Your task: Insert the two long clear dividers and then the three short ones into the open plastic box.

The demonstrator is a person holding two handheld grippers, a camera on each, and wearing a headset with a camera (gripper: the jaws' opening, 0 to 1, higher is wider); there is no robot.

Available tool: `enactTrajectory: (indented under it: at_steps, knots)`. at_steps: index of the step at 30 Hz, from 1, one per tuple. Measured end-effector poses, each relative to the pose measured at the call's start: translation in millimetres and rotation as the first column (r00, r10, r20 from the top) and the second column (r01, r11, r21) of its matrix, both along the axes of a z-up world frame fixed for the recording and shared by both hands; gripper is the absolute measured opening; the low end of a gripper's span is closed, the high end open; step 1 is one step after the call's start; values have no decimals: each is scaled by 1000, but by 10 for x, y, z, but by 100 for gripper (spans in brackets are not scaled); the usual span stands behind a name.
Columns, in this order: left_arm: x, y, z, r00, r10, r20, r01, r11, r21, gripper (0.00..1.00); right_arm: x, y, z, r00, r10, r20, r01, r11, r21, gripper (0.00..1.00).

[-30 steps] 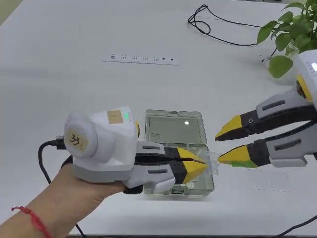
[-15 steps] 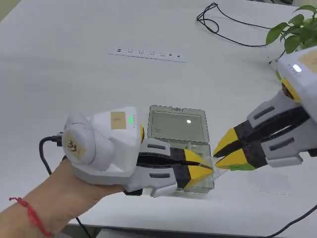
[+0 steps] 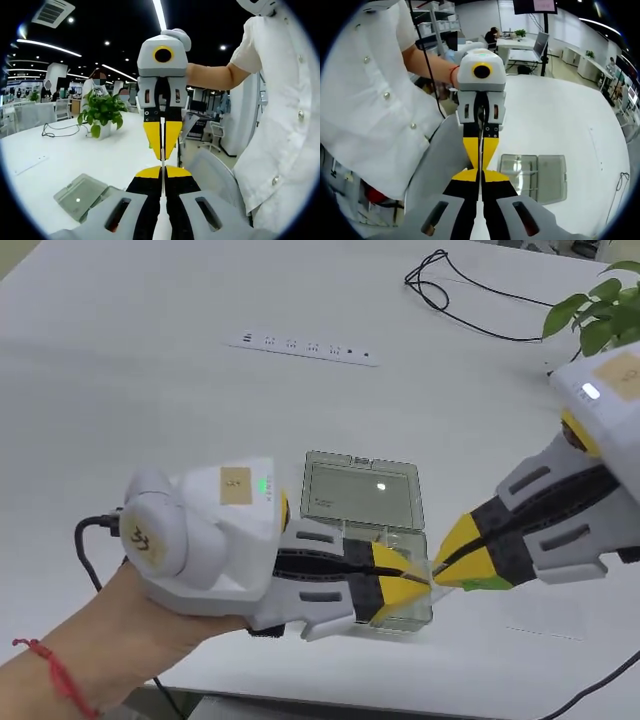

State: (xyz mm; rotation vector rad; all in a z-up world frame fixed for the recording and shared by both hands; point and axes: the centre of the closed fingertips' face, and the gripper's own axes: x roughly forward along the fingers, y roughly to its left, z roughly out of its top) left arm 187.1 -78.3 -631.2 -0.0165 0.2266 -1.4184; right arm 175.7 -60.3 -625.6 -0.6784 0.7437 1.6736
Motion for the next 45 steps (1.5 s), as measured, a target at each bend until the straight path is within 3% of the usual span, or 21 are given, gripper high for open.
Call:
enactTrajectory:
  at_steps: [14, 23, 36, 39, 45]
  knots:
    - [11, 95, -27, 999, 38, -17, -38, 999, -7, 0, 35, 59, -32, 1000, 8, 6, -8, 1000, -2, 3]
    - [69, 239, -113, 995, 90, -39, -89, 996, 21, 3, 125, 86, -19, 1000, -2, 21, 1, 1000, 7, 2]
    - [189, 600, -407, 974, 215, -76, -208, 973, 98, 30, 359, 143, -34, 997, -53, 53, 51, 998, 32, 2]
    - [206, 674, -504, 968, 235, -82, -224, 966, 126, 35, 463, 177, -79, 995, -69, 67, 67, 997, 38, 2]
    - [249, 773, -599, 960, 267, -83, -254, 957, 141, 51, 596, 272, -186, 992, -95, 80, 90, 994, 55, 2]
